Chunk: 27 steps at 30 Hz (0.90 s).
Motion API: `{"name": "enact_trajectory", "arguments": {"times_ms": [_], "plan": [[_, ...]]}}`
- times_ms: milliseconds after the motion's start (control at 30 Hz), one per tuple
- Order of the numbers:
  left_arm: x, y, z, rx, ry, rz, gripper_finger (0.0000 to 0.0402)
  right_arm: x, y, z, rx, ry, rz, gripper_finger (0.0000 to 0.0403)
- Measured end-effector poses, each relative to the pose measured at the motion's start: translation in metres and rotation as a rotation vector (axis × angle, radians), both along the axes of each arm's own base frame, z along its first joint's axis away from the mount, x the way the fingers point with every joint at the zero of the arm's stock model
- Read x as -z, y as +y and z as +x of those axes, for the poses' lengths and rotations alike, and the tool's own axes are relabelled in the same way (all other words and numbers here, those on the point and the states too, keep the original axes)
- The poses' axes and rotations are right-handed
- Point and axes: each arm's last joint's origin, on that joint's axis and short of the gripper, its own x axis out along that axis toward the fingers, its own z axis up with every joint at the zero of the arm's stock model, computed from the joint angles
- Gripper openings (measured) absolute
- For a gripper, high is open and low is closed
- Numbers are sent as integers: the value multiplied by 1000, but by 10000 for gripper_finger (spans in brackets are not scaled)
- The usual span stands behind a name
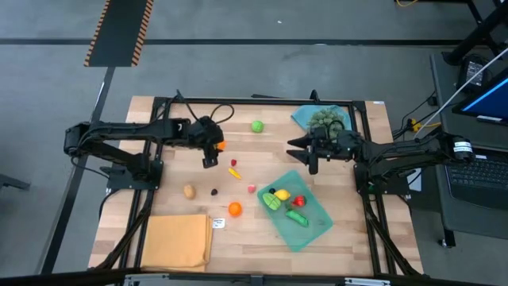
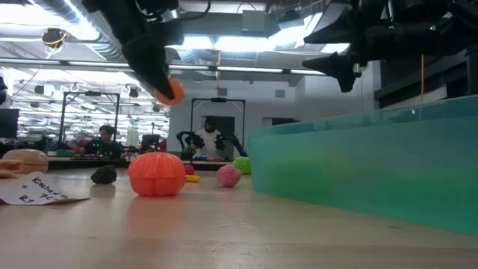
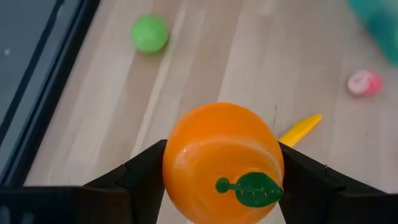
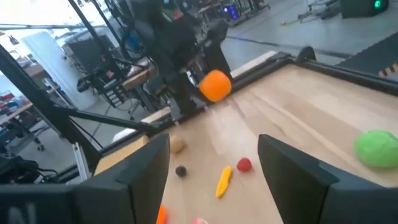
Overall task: Pick and placing Produce into tupperware
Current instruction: Put the orange into the green bin
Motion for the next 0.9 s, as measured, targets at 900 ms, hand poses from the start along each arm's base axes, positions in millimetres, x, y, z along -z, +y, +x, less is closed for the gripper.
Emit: {"name": "enact_trajectory", "arguments": {"times_ms": [900], "plan": [[-3, 11, 59, 118, 77, 47, 240, -5, -12, 91, -61, 91, 69, 246]]}}
